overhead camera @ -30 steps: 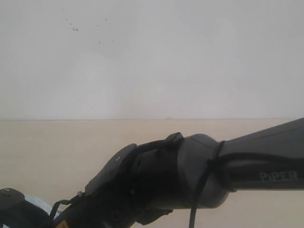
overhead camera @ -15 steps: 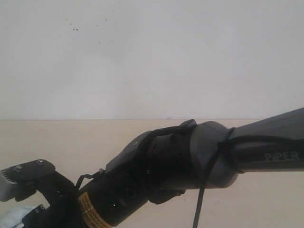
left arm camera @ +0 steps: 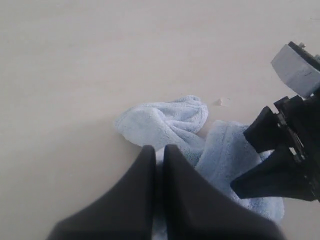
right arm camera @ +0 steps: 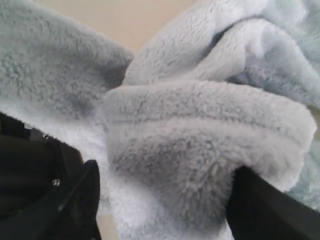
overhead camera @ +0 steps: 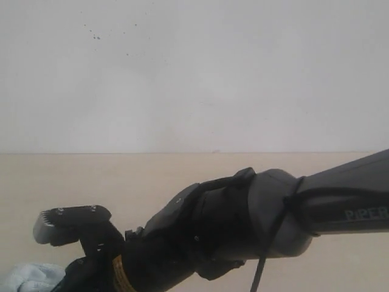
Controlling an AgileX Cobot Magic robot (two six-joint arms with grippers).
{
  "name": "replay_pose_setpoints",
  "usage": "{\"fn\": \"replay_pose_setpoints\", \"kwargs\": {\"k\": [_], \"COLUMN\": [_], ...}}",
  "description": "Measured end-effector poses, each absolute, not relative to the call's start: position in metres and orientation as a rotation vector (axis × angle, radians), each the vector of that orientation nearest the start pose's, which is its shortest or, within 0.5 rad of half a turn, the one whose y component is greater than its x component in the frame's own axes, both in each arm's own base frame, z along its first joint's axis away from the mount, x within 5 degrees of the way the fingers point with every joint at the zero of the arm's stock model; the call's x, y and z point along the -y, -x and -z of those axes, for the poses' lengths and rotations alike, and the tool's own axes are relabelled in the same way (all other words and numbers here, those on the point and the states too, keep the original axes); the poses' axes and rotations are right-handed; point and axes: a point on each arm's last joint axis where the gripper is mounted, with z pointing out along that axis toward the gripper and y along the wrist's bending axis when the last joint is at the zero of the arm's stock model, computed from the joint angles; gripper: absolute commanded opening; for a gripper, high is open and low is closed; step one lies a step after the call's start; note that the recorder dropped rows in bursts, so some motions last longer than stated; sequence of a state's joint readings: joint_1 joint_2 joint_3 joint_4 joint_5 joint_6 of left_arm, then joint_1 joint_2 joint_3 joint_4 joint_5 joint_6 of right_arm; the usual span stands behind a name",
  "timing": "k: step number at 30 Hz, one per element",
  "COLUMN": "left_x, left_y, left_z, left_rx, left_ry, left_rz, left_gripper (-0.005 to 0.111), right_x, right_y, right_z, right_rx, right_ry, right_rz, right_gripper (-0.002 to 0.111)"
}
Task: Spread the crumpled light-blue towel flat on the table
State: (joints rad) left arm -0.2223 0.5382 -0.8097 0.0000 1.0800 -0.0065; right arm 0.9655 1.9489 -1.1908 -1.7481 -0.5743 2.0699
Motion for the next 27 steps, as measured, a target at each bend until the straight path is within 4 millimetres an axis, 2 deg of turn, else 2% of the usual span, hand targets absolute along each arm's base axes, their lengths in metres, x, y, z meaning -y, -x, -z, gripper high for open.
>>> {"fn": "replay_pose_setpoints", "kwargs": {"k": [3, 6, 8, 12, 17, 23, 27], "left_x": [0.016, 0.016, 0.016, 0.016, 0.016, 0.016, 0.016], "left_y": [-0.071, -0.071, -0.071, -0.071, -0.071, -0.071, -0.071], "left_z": [-0.349, -0.349, -0.349, -0.349, -0.349, -0.349, -0.349], "left_rx": [-2.281, -2.281, -2.281, -2.281, -2.281, -2.281, -2.281], "left_ry": [-0.254, -0.254, -0.254, -0.254, -0.254, -0.254, -0.254], "left_rz": [0.115, 0.115, 0.115, 0.115, 0.115, 0.115, 0.115], "left_gripper": [0.004, 0.004, 0.004, 0.004, 0.004, 0.004, 0.004], "right_x": [-0.355, -0.353, -0.349, -0.327, -0.308, -0.303, -0.304], "right_y": [-0.181, -0.187, -0.197, -0.229, -0.249, -0.254, -0.253], "right_z": [-0.170, -0.168, -0.168, -0.173, -0.187, -0.189, -0.182], "right_rx": [-2.342, -2.341, -2.335, -2.347, -2.316, -2.271, -2.253], "right_ry": [1.183, 1.156, 1.123, 1.013, 0.949, 0.992, 1.051], "right_rz": [-1.258, -1.215, -1.176, -1.172, -1.171, -1.148, -1.132], "right_gripper": [0.065, 0.065, 0.065, 0.065, 0.065, 0.065, 0.065]}}
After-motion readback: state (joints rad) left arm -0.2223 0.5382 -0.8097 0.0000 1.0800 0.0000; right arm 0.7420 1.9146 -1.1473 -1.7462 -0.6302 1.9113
